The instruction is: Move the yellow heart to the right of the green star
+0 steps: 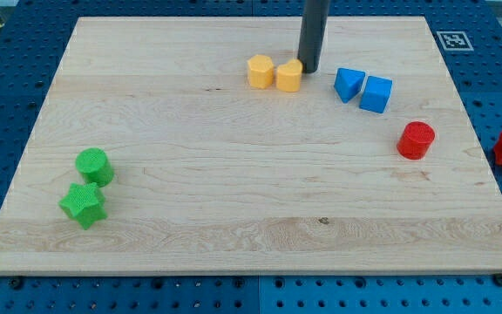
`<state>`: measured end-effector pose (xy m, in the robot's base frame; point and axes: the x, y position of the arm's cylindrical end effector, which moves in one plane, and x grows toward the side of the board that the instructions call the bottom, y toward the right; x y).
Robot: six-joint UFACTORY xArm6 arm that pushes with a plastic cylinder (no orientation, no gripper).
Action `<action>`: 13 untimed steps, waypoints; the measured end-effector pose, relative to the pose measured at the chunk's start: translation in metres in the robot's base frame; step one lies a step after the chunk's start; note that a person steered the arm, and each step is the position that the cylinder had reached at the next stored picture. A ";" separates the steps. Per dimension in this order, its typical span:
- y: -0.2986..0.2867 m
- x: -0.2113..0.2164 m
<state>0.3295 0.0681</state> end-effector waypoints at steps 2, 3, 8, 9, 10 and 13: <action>-0.017 0.019; -0.017 0.050; -0.059 0.056; -0.077 0.072; -0.084 0.098; -0.090 0.054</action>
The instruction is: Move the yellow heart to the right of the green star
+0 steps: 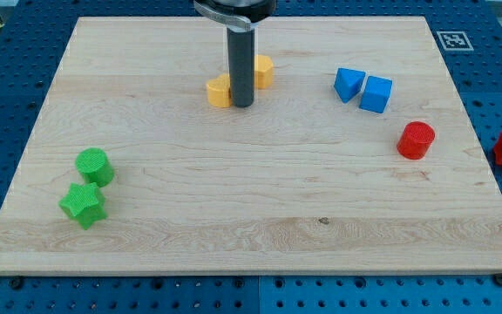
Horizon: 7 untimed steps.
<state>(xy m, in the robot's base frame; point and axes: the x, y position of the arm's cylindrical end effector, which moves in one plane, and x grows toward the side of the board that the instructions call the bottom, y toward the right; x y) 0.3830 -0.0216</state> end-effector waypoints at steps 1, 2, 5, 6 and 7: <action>-0.009 0.000; 0.001 -0.031; -0.054 0.010; -0.038 -0.006; -0.024 0.013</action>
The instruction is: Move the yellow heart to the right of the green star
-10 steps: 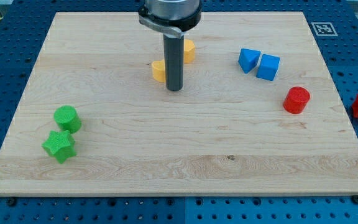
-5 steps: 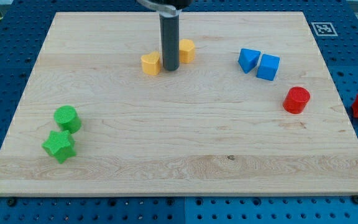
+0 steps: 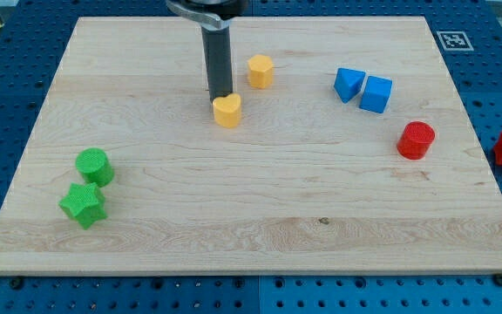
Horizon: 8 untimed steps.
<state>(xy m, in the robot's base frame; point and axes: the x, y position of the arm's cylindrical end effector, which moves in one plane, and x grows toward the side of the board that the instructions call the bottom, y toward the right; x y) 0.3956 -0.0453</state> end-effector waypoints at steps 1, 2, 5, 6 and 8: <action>0.000 0.048; 0.000 0.055; 0.041 0.065; 0.041 0.090; 0.030 0.096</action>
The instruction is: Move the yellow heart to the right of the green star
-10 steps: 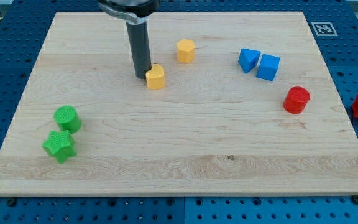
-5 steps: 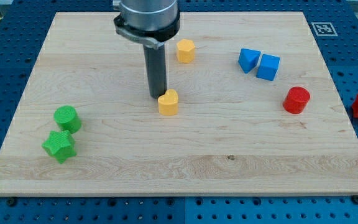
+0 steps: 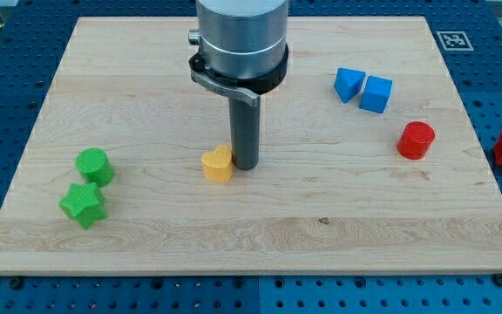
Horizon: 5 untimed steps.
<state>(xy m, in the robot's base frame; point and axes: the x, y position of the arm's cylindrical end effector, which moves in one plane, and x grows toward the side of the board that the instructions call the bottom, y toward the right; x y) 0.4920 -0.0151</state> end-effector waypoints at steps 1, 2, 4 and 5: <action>-0.010 0.000; -0.038 0.002; -0.041 -0.013; -0.041 -0.013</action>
<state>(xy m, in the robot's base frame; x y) 0.4792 -0.0557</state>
